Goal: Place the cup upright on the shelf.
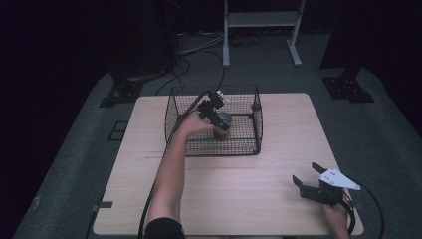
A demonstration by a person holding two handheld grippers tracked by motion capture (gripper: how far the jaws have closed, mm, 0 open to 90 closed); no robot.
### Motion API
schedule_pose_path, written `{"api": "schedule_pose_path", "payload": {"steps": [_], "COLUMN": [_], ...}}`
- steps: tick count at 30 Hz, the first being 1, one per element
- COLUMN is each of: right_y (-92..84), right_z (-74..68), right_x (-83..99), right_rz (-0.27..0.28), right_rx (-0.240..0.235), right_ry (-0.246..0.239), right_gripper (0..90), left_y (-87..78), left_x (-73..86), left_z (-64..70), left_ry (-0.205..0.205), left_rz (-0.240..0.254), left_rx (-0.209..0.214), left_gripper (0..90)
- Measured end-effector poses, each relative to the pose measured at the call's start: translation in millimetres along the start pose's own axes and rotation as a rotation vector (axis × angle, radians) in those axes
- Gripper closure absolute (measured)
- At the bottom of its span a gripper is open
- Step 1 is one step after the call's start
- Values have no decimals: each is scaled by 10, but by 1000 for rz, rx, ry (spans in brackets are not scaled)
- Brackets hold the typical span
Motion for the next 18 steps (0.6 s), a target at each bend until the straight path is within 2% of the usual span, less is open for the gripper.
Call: {"api": "schedule_pose_path", "payload": {"steps": [10,15,18], "right_y": [2,6,5], "right_z": [-6,-5,-8], "right_x": [0,2,2], "right_rz": [-4,-10,-9], "right_rx": [8,6,8], "right_ry": [-5,-2,-5], "right_gripper": [134,134,134], "left_y": [-242,-334,-387], "left_x": [-17,11,23], "left_z": [38,73,91], "left_ry": [6,23,23], "left_rz": [63,83,92], "left_rx": [-23,-38,-34], "left_gripper": [27,27,27]}}
Point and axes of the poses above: each handheld gripper's, and its own axes: y roughly forward along the jaws, x roughly out of its underside, z roughly to its right, the point moved 5 cm from there along y, roughly forward along the jaws, and after that the axes turned 4 degrees about -z, right-handed, at the moved point
